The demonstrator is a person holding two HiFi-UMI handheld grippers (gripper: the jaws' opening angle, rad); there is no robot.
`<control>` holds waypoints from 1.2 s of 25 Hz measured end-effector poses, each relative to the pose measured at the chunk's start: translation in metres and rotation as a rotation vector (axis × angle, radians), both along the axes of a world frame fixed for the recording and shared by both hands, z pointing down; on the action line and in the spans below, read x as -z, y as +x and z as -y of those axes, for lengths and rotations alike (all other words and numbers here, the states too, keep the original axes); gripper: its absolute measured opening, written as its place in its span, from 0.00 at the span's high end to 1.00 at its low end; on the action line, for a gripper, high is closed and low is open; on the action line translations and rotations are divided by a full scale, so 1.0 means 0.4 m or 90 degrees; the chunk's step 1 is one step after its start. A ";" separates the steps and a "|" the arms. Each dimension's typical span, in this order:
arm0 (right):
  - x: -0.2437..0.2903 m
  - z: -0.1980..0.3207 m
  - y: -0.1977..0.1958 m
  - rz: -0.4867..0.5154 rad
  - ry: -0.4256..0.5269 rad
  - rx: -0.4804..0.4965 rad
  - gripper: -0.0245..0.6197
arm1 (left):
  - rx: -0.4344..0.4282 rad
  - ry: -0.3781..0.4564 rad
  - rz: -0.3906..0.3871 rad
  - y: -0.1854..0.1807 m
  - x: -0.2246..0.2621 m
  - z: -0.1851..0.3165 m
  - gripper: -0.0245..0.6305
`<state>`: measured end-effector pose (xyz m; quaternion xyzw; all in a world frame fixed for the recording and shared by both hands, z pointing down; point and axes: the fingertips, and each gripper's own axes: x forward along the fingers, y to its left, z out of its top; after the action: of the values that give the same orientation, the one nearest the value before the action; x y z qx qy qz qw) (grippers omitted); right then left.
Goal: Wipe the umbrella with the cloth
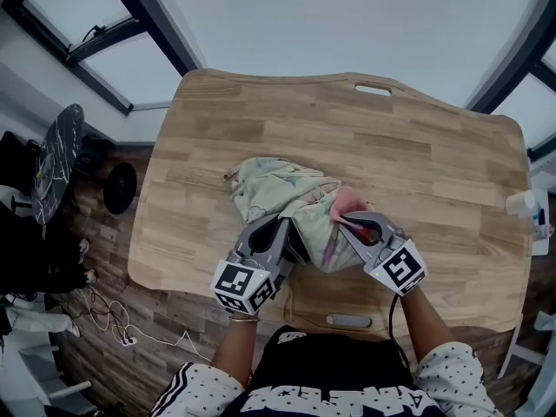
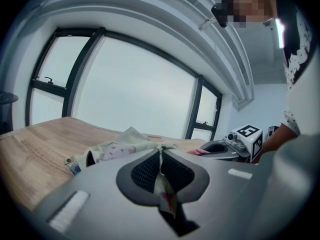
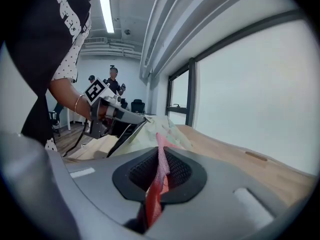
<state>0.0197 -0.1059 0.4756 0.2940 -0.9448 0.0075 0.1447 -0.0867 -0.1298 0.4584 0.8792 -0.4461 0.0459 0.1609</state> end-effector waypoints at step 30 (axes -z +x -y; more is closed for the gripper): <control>-0.095 -0.322 -0.152 0.037 -0.192 0.214 0.92 | -0.007 0.000 0.005 0.005 0.000 -0.007 0.94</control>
<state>-0.0410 0.0229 0.5138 0.1071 -0.9723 0.1332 0.1592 -0.0848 -0.1271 0.4584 0.8814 -0.4421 0.0503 0.1588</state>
